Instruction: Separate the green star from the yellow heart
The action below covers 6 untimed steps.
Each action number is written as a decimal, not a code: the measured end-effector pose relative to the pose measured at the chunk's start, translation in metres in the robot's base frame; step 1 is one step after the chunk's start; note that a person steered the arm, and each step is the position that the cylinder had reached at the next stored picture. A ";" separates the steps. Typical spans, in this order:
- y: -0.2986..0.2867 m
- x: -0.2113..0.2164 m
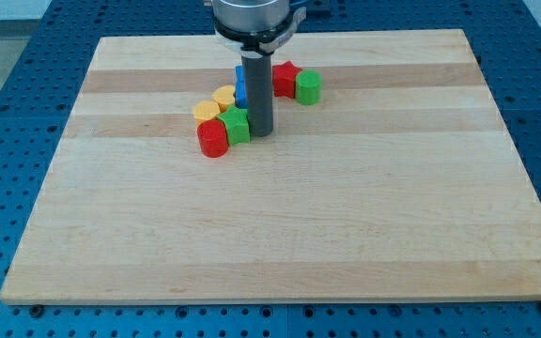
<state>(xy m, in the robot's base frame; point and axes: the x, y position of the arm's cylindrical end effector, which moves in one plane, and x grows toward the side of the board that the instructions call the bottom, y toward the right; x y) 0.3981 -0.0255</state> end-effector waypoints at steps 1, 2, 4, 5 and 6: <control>0.015 -0.002; 0.032 -0.016; 0.036 -0.041; 0.012 -0.041; -0.015 -0.041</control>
<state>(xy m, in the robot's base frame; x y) 0.3567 -0.0404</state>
